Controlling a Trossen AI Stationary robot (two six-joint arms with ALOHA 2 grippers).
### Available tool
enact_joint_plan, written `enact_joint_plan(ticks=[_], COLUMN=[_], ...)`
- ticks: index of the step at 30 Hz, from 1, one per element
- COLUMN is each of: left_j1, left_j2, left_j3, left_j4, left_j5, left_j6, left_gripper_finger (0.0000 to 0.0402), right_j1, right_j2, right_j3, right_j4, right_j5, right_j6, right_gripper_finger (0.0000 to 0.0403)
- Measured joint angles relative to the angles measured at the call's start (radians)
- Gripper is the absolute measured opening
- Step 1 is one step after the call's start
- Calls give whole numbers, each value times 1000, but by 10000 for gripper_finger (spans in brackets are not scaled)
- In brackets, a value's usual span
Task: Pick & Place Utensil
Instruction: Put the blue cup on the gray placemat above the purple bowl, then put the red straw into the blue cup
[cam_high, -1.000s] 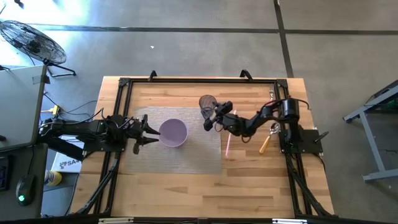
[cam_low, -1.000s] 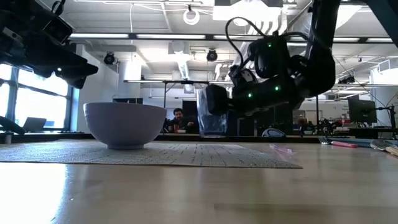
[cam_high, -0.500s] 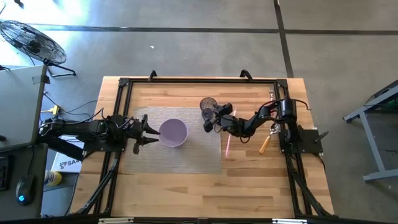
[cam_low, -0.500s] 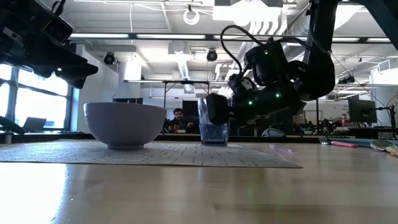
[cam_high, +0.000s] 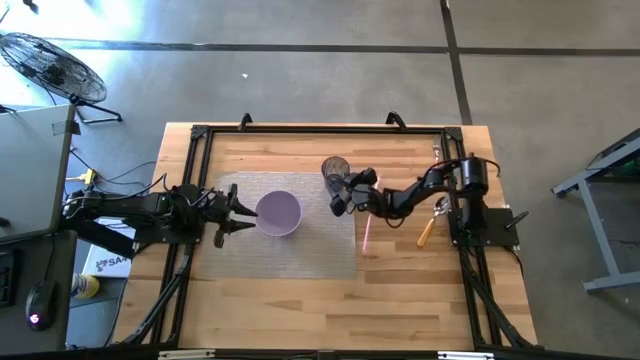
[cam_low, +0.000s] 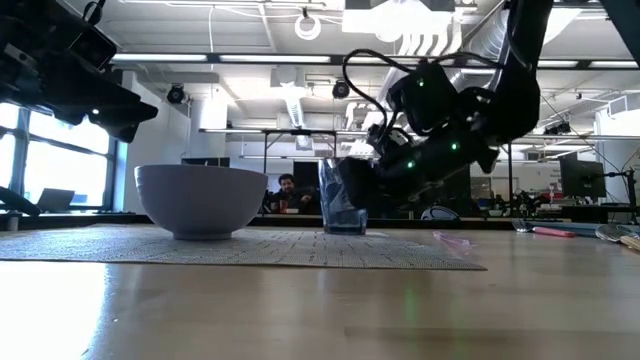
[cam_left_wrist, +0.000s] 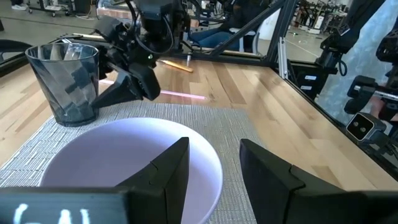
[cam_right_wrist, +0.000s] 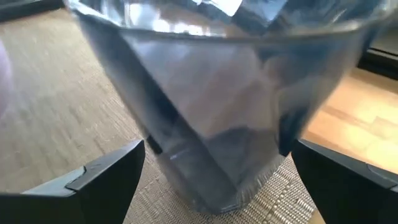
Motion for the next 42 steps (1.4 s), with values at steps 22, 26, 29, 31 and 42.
enact_joint_plan(ticks=[22,26,29,31,42], left_j1=[0,0,0,0,0], left_j2=[0,0,0,0,0], left_j3=[0,0,0,0,0], left_j4=[0,0,0,0,0], left_j5=[0,0,0,0,0], left_j6=[0,0,0,0,0], left_gripper_finger=[140,140,140,140,140], right_j1=[76,76,74,73,73], right_j2=[-382,-365,-343,-331,-318], right_j3=[0,0,0,0,0], right_j4=[-913,-1022,-1080,-1080,-1048], right_j5=[-11,-21,-28,-40,-23], right_j6=[573,695,755,766,759], right_gripper_finger=[350,316,294,279,210])
